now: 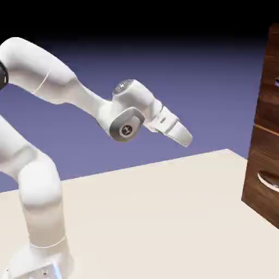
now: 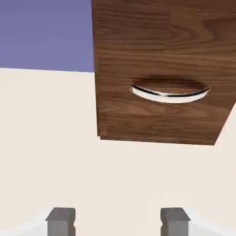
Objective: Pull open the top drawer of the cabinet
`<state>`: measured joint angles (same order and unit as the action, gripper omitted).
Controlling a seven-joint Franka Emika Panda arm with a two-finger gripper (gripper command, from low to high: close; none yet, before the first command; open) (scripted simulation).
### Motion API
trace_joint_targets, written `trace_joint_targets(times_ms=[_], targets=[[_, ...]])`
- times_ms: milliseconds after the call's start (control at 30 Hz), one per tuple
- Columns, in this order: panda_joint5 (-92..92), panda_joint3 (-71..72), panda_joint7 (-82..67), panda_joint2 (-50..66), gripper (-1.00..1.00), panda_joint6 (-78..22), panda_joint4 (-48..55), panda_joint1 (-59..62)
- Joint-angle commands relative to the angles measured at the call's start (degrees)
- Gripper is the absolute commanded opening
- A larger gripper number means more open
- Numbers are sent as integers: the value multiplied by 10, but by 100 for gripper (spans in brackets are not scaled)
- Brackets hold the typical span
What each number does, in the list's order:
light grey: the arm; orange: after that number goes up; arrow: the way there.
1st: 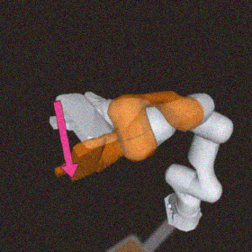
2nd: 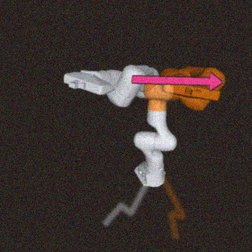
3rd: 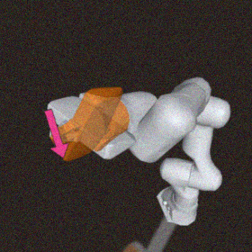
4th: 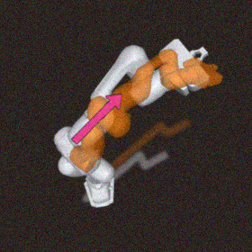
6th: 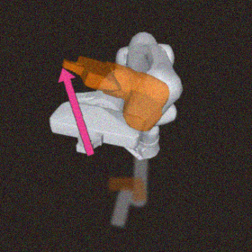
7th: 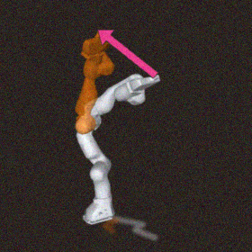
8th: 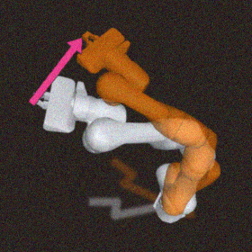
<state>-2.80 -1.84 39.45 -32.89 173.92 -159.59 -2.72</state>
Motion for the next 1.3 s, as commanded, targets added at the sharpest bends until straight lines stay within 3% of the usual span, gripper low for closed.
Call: trace_joint_targets(times_ms=[0,1267], targets=[[-23,-15,-25,-2,0,-1,12,-17],[-904,-596,-972,-75,0,-27,457,-658]])
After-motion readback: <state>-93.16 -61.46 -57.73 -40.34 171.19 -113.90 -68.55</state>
